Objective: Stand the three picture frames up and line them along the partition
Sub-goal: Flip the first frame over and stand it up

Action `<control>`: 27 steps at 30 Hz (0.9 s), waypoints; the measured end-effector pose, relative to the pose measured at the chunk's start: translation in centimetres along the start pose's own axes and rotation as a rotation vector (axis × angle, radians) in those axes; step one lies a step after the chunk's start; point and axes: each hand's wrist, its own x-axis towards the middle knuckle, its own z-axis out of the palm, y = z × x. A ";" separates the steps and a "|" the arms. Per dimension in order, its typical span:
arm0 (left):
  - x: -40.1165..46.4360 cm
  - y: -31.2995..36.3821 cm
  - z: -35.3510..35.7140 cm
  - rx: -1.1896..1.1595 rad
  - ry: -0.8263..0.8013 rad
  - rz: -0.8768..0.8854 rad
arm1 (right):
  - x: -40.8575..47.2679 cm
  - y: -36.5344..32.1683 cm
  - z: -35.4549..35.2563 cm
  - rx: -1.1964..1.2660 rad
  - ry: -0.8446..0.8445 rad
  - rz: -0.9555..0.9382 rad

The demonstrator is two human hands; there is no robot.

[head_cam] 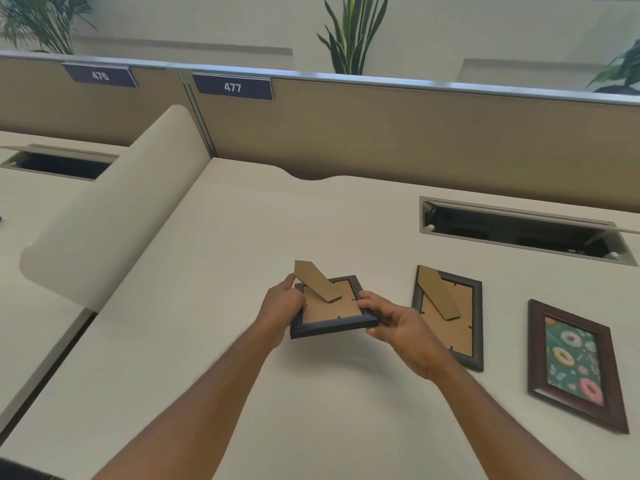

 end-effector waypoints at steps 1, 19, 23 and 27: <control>0.1 0.0 0.0 0.022 0.006 0.020 | 0.2 -0.1 0.2 -0.083 0.013 -0.046; 3.5 4.2 0.0 -0.277 -0.128 0.200 | 7.8 -6.9 -1.7 -0.342 0.169 -0.065; 4.4 5.2 0.0 -0.243 -0.104 0.184 | 9.3 -7.4 -1.6 -0.374 0.188 -0.033; 4.8 5.2 0.2 -0.231 -0.084 0.123 | 9.8 -7.3 -1.6 -0.385 0.182 0.001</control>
